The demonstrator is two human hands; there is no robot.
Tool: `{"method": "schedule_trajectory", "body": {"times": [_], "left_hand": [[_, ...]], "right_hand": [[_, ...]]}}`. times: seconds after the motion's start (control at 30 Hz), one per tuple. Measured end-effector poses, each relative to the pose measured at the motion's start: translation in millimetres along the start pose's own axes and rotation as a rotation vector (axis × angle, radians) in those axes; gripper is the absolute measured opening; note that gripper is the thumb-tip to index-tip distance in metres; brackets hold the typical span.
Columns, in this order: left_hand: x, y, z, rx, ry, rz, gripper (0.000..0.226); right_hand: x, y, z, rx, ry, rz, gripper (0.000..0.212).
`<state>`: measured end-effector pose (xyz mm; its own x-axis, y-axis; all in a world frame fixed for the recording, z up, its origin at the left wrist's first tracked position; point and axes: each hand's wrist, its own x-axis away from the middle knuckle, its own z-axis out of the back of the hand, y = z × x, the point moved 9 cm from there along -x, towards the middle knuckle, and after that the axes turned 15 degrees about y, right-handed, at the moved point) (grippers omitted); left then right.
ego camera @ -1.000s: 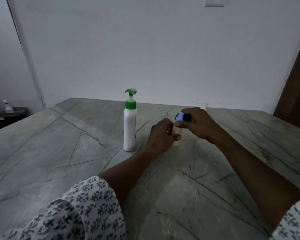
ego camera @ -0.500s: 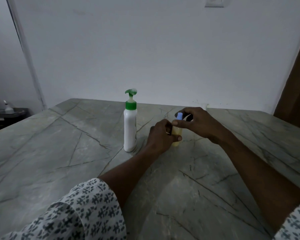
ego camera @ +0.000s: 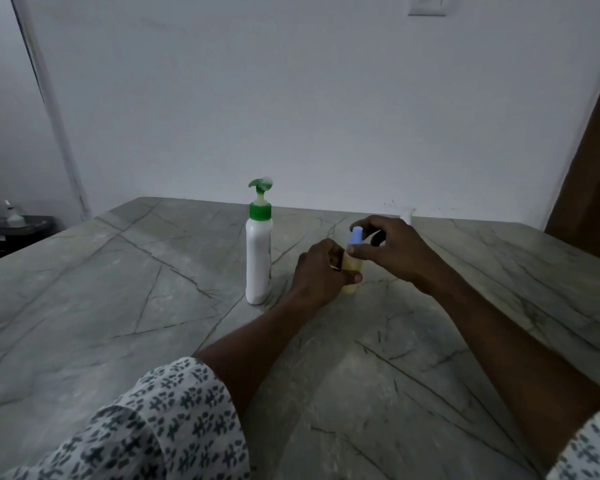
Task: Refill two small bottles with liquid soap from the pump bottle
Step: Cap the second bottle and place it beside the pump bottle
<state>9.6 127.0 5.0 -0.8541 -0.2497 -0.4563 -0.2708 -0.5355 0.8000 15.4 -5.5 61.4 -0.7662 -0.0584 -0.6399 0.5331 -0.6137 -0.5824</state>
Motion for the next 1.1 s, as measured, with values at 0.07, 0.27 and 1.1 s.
{"method": "schedule_trajectory", "body": {"times": [0.07,0.27,1.1], "left_hand": [[0.2,-0.8,-0.7,0.000,0.000,0.011,0.042],[-0.2,-0.3,0.5,-0.011,0.007,0.001,0.041],[1.3,2.5,-3.4,-0.016,-0.017,-0.042,0.039]], "right_hand": [[2.0,-0.7,-2.1,-0.026,-0.040,0.006,0.028],[0.4,6.5,-1.7,0.021,0.058,-0.020,0.030],[2.3,9.9,-1.6,-0.150,0.008,-0.074,0.027]]}}
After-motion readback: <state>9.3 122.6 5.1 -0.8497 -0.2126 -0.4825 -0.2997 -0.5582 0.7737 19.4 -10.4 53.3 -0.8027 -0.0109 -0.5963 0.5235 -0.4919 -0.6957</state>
